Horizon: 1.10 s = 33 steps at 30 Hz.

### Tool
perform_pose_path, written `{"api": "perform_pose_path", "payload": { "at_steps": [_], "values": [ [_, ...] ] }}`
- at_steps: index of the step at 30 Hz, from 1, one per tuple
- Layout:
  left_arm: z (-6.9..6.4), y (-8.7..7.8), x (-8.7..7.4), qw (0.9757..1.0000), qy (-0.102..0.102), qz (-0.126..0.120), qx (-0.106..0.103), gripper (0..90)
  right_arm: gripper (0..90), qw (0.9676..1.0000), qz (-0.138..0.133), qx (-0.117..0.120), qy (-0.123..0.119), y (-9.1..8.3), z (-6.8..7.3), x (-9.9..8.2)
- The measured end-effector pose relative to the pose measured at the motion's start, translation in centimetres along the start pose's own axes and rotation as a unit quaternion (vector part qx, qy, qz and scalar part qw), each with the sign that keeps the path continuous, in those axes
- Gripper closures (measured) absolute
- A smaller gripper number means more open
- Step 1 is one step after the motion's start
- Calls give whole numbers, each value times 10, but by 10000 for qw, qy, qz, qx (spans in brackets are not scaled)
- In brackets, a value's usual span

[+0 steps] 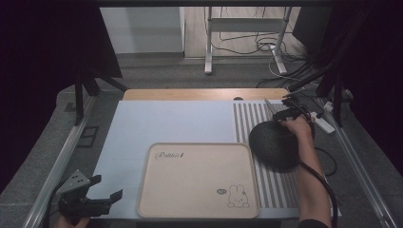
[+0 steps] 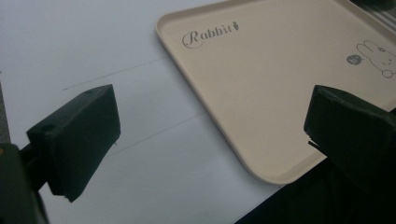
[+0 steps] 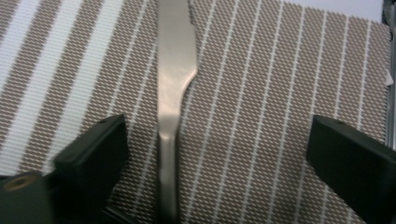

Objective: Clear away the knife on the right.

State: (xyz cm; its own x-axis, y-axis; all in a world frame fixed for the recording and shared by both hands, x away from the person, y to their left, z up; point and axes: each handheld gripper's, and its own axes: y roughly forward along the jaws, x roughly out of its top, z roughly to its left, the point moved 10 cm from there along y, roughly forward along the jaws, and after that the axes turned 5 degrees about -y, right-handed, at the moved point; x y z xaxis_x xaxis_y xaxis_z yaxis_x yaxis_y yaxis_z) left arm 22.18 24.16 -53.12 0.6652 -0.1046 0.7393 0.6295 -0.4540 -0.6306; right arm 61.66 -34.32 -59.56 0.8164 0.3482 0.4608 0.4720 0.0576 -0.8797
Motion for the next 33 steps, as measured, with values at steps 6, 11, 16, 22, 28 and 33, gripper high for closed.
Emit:
{"api": "perform_pose_path", "payload": {
  "at_steps": [6, 11, 16, 22, 28, 33],
  "values": [
    [0, 0, 0, 10000, 9, 3, 7, 39, 527, 9988, 149, 359, -288, -12, 6, -4],
    [0, 0, 0, 10000, 14, 8, 14, 39, 795, 9976, 267, 512, -383, -15, 10, -7],
    [0, 0, 0, 10000, 9, 9, 14, 39, 802, 9968, 259, 581, -489, -16, 9, -9],
    [0, 0, 0, 10000, 6, -2, 6, 39, 803, 9965, 256, 408, -680, -18, 5, -8],
    [0, 0, 0, 10000, -3, -2, 2, 39, 804, 9978, 179, 374, -511, -25, -8, -11],
    [0, 0, 0, 10000, -2, 5, 14, 39, 804, 9987, 119, 375, -333, -31, -20, -15]
  ]
}}
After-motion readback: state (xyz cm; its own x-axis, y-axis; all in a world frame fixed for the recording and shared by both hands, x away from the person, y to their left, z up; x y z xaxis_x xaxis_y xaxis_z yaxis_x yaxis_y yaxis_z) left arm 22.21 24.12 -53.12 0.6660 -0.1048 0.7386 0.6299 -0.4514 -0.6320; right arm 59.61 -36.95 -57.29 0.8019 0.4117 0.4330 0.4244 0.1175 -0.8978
